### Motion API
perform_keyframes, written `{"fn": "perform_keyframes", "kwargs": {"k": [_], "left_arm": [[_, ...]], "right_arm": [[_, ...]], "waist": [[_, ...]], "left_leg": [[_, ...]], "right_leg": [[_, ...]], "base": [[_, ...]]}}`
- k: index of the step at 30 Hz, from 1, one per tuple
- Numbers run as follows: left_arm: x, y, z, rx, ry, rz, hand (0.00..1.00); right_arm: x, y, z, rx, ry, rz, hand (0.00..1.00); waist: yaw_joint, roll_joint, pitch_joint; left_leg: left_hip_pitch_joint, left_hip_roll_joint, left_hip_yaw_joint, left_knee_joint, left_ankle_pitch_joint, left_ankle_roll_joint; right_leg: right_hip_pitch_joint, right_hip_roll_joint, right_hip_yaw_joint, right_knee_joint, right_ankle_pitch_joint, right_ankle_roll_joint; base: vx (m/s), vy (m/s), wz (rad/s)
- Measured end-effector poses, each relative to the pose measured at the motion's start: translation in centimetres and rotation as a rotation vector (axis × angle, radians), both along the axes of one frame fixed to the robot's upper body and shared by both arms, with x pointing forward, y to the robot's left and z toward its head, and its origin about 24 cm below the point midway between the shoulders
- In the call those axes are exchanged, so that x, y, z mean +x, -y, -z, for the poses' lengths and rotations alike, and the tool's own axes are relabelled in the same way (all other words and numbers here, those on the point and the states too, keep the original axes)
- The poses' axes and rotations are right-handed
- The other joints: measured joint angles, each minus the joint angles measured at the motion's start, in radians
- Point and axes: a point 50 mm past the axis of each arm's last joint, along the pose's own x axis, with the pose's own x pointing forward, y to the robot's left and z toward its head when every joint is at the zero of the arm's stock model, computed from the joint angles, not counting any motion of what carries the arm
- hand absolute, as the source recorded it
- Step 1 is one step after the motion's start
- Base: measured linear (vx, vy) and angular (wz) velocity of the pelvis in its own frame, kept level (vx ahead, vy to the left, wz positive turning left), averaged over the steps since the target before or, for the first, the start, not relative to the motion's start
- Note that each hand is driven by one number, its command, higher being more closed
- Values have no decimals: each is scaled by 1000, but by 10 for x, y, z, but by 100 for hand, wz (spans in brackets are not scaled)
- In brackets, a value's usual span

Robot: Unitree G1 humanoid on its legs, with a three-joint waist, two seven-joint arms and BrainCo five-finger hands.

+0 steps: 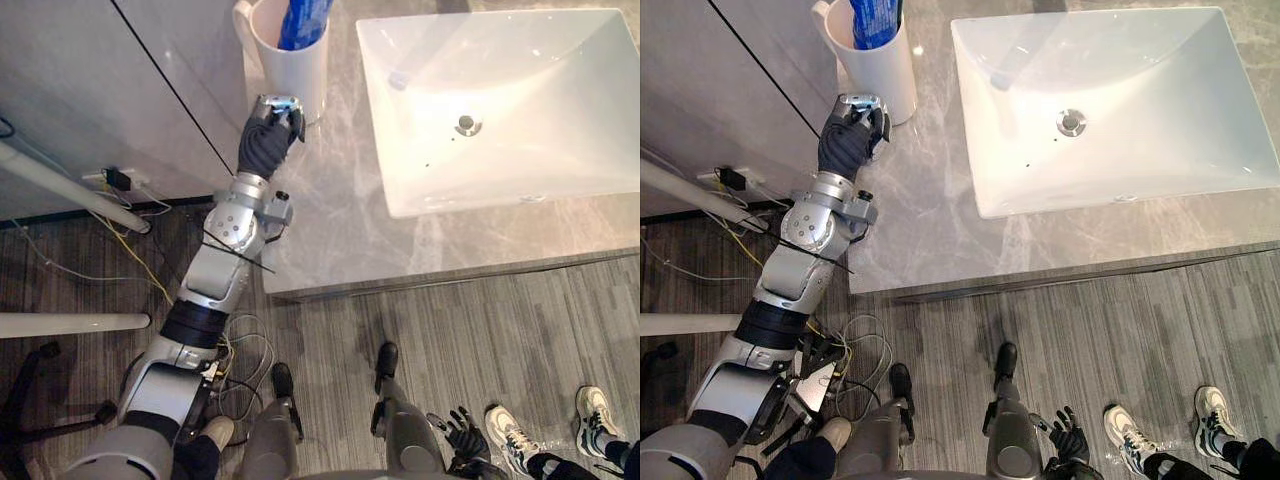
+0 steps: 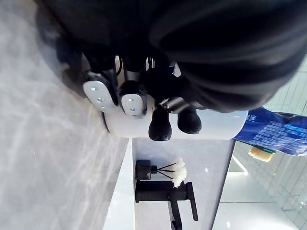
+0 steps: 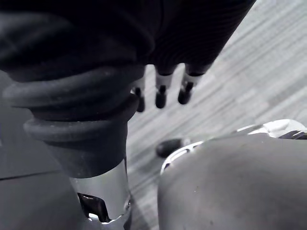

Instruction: Organize washtable

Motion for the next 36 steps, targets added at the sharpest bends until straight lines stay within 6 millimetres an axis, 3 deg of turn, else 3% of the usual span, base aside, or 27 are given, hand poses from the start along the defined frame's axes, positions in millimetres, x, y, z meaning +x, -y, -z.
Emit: {"fn": "perform_keyframes", "kwargs": {"k": [14,19,25,31,36], "left_arm": [[-4,22,-18,-40,26,159,100],[7,25,-32,-8,44,136,100],[15,5,-51,24,90,26,100],[18,-17,-83,69,172,-84,100],[15,-23,-93,73,207,-121,100]], "right_arm": [[-1,1,1,-12,-13,12,0],[-1,1,0,-11,-8,11,0],[1,0,-1,-9,-1,-5,0],[10,-3,-6,-13,40,-41,0],[8,-4,-10,-9,64,-34,0]], "waist": [[-3,-1,22],[-3,-2,40],[-10,-3,50],[-11,-10,87],[-10,-13,94]], "left_leg": [[-21,-2,-9,5,0,0],[-22,-2,-11,6,0,0],[-31,-2,-1,6,0,1],[-48,-1,7,15,0,1],[-64,0,9,23,0,1]], "right_leg": [[-18,-1,-1,1,2,0],[-18,-1,-1,2,5,-1],[-35,0,13,1,12,-4],[-56,0,25,1,24,-7],[-68,0,28,1,28,-8]], "base": [[-2,-1,0],[-27,-12,0],[-29,-13,-7],[-41,-14,-5],[-12,-6,-2]]}}
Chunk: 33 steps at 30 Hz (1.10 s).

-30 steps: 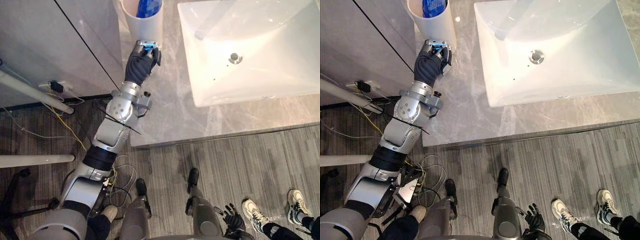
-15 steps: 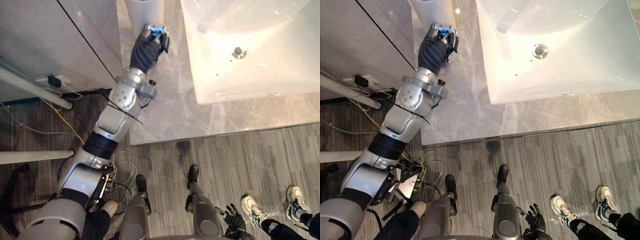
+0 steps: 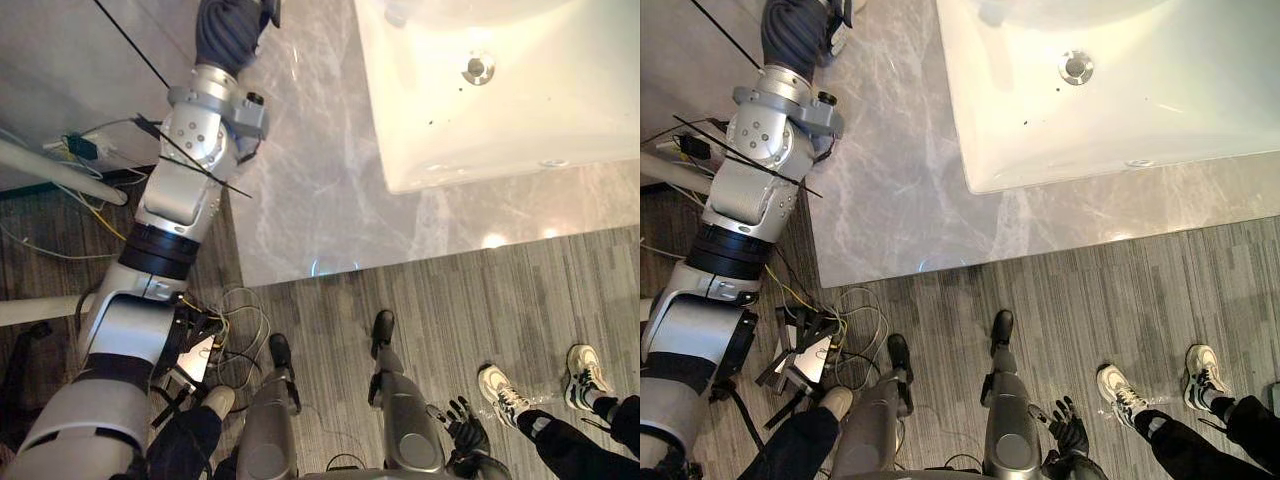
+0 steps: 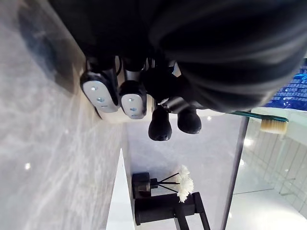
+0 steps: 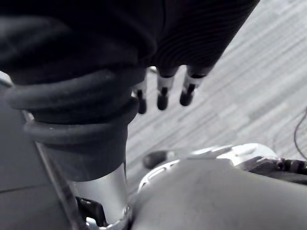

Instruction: Organize washtable

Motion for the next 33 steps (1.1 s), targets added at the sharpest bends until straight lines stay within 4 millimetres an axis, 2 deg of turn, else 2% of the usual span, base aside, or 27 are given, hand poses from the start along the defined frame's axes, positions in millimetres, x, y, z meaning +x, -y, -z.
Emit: {"fn": "perform_keyframes", "kwargs": {"k": [4,7,17,20,23,24,28,33], "left_arm": [[0,3,-8,21,21,-14,100],[3,4,-22,29,38,-39,100],[5,4,-25,17,34,-54,100],[3,11,-21,13,34,-27,100],[-1,21,-4,26,15,23,100],[-5,24,11,43,-6,48,100],[-20,25,44,61,-47,114,100],[-50,17,136,23,-291,176,100]], "right_arm": [[2,-1,-2,-1,10,-4,0],[2,-1,-3,-1,17,-14,0],[3,-1,-4,-6,30,-14,0],[3,-1,-3,-7,27,-13,0],[2,-2,-2,-4,22,-12,0],[1,-2,-1,-1,17,-10,0],[-2,-3,1,3,0,-7,0],[-15,-4,11,15,-69,2,0]], "waist": [[1,-6,4],[1,-9,7],[-3,-9,7],[1,-9,7],[3,-9,6],[4,-8,5],[10,-3,-13],[15,11,-101]], "left_leg": [[-14,0,0,7,0,0],[-43,0,-3,23,0,0],[-53,1,-5,33,0,0],[-50,0,-7,34,0,0],[-30,0,-13,34,0,0],[-12,-2,-17,33,0,0],[2,-2,-28,32,0,0],[72,-2,-32,13,-3,1]], "right_leg": [[-10,0,0,-3,8,-4],[-29,-1,0,-6,19,-4],[-34,-2,0,-6,22,-4],[-29,-3,-2,-6,22,-4],[-3,-3,-7,-11,22,-4],[20,-3,-10,-20,22,-4],[39,-1,-16,-23,22,-4],[110,1,-23,-40,17,0]], "base": [[-27,-5,-1],[-57,-2,2],[-21,1,0],[-2,1,1],[2,3,5],[6,1,4],[-20,-1,4],[-1,-3,2]]}}
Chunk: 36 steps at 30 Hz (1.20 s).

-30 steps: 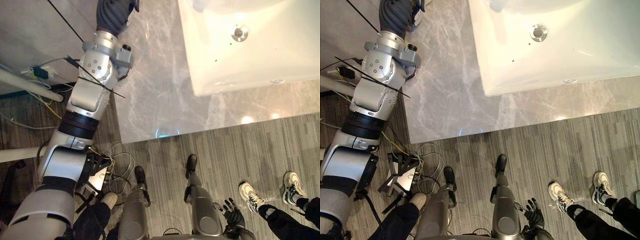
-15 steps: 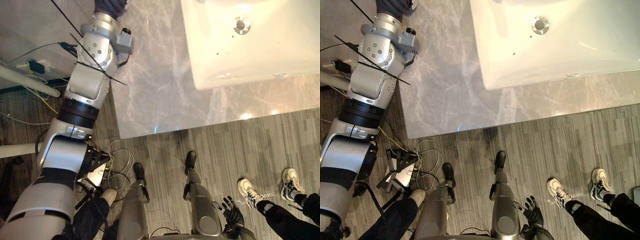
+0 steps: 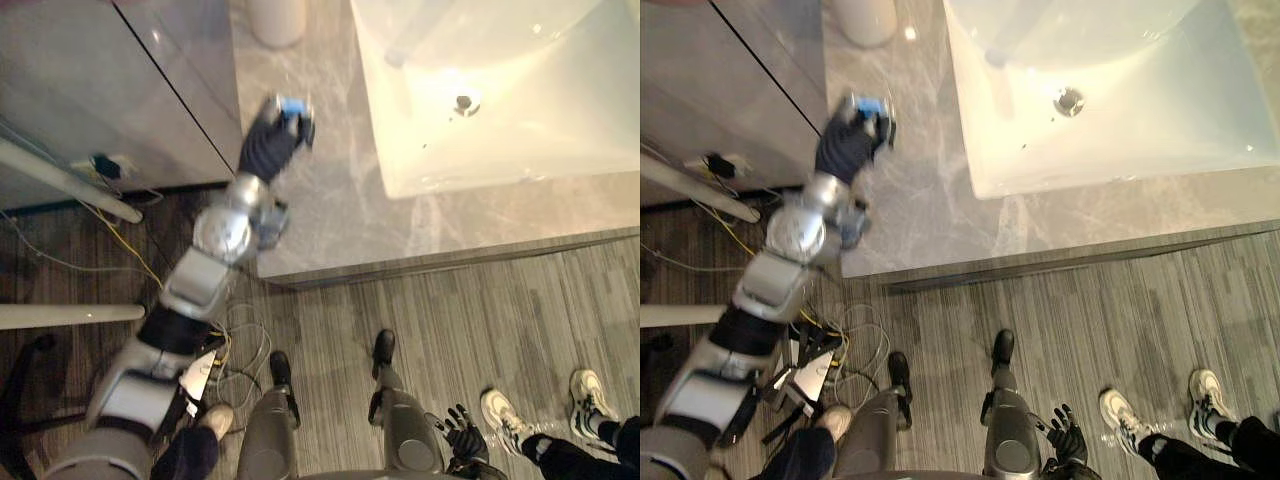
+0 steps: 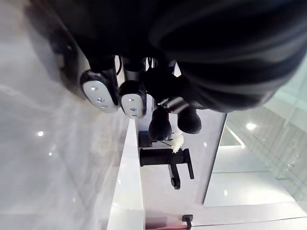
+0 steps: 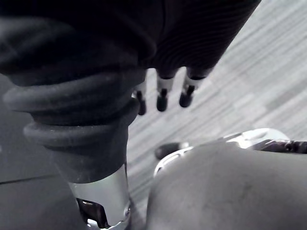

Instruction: Organize washtable

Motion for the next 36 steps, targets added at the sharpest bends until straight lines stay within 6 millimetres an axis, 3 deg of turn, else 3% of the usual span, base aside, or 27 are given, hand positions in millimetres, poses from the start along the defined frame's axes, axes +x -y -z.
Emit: {"fn": "perform_keyframes", "kwargs": {"k": [8,11,21,36], "left_arm": [[-49,-3,94,-104,-328,-15,100],[-56,-3,105,-114,-377,-19,100],[-61,-2,123,-128,-457,-23,100],[-64,20,125,-122,-468,42,100]], "right_arm": [[-25,8,15,3,-138,-14,0],[-29,7,18,2,-165,-27,0],[-38,0,24,28,-214,-21,0],[-44,-5,27,50,-252,-19,0]], "waist": [[26,37,-152],[29,34,-190],[24,9,-253],[23,-6,-298]], "left_leg": [[114,0,-22,-51,-2,-6],[141,0,-22,-67,0,-8],[212,-3,-34,-122,24,-17],[233,-5,-55,-173,52,-19]], "right_leg": [[107,5,-27,-4,-27,-1],[125,6,-31,-5,-29,-4],[181,5,-57,-6,-38,-6],[197,5,-85,-7,-46,5]], "base": [[-5,-8,8],[0,0,0],[-5,-9,4],[-3,-9,4]]}}
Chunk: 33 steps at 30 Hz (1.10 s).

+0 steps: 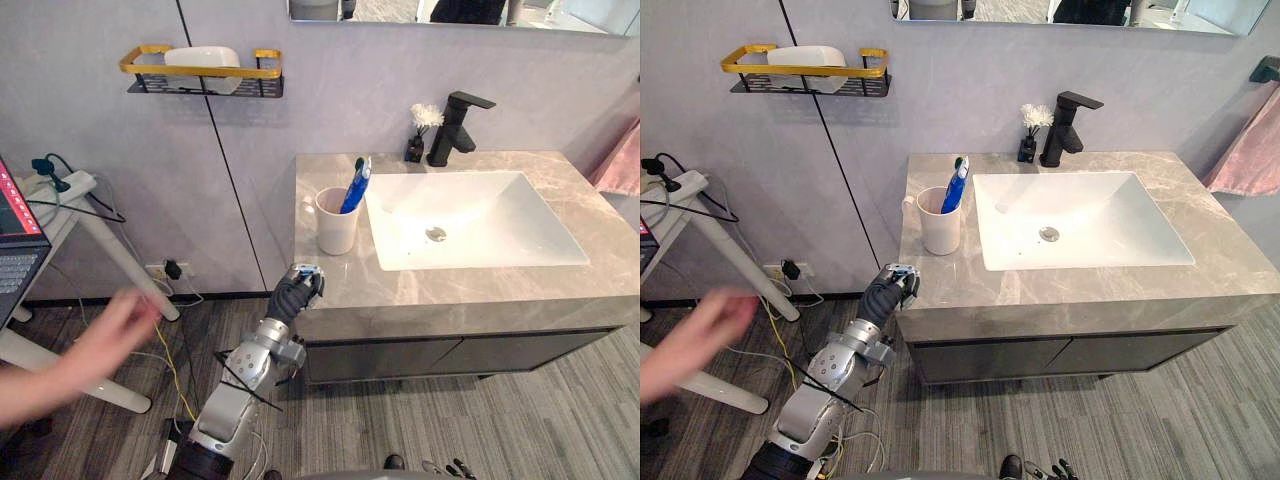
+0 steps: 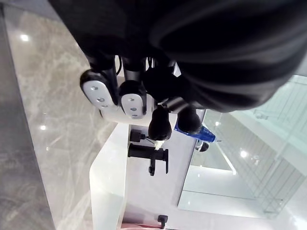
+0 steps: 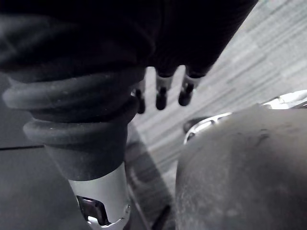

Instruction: Organize washtable

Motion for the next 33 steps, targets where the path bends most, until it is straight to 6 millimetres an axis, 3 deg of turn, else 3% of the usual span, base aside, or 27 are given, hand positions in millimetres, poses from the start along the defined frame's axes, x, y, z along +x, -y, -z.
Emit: {"fn": "perform_keyframes", "kwargs": {"k": [3,10,13,15,18,22,27,33], "left_arm": [[1,14,-5,-9,17,64,100],[17,45,-37,-30,147,172,100],[34,46,-32,36,129,161,100],[47,42,-24,115,106,126,100],[62,31,-19,204,86,63,100],[78,24,-40,243,163,13,100],[104,2,-64,252,215,-116,100],[109,-12,-82,252,276,-173,100]], "right_arm": [[-2,1,0,-2,-6,11,0],[0,2,-1,-6,5,14,0],[4,4,-3,-17,19,-7,0],[14,4,-6,-26,52,-32,0],[23,4,-10,-34,90,-50,0],[29,6,-13,-43,112,-55,0],[39,7,-17,-51,151,-61,0],[44,8,-20,-58,177,-63,0]], "waist": [[1,-1,-1],[-2,1,0],[-9,4,3],[-27,9,16],[-31,9,48],[-30,7,88],[-38,12,122],[-41,20,146]], "left_leg": [[-16,1,1,2,0,0],[-57,3,9,5,0,-1],[-59,4,20,8,0,-1],[-62,3,28,8,0,0],[-71,3,43,8,-1,0],[-100,4,48,18,-1,1],[-110,5,66,18,-1,0],[-130,5,68,18,-2,0]], "right_leg": [[-8,0,0,0,-1,4],[-55,1,8,1,-1,8],[-61,2,11,1,1,6],[-68,1,15,0,2,6],[-90,2,35,0,8,4],[-120,4,42,-1,18,-1],[-146,6,63,-4,23,-2],[-169,7,69,-1,25,-2]], "base": [[-14,-7,4],[9,-11,-4],[38,-4,-9],[11,-2,-8],[-22,-3,-18],[-29,-5,-7],[-18,-4,-12],[-1,-2,-3]]}}
